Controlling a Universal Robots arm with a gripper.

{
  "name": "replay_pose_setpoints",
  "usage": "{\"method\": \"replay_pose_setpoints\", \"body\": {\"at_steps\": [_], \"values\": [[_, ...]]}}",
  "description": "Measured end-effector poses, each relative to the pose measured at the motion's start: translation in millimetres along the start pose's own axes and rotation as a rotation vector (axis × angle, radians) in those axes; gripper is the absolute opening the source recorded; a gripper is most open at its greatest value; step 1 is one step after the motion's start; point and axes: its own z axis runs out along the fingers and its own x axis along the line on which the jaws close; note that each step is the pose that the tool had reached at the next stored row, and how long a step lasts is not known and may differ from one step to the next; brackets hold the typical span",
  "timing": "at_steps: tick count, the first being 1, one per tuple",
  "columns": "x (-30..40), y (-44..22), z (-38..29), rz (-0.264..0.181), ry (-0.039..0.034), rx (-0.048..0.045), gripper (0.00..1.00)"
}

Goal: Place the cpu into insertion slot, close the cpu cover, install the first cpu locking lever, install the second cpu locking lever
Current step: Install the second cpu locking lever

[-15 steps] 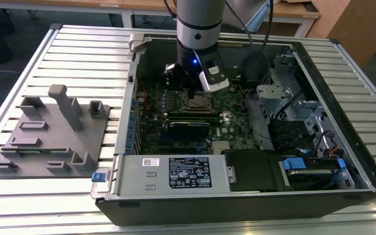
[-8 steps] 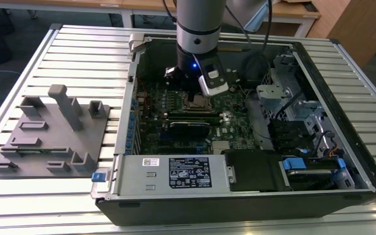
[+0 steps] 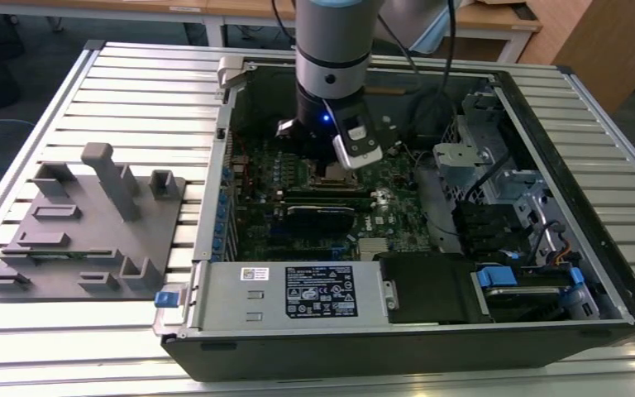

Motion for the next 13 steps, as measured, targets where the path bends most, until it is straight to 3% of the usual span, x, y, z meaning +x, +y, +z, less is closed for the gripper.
{"method": "replay_pose_setpoints", "body": {"at_steps": [13], "values": [[8.2, -4.7, 19.3, 0.000, 0.0002, 0.0000, 0.10]]}}
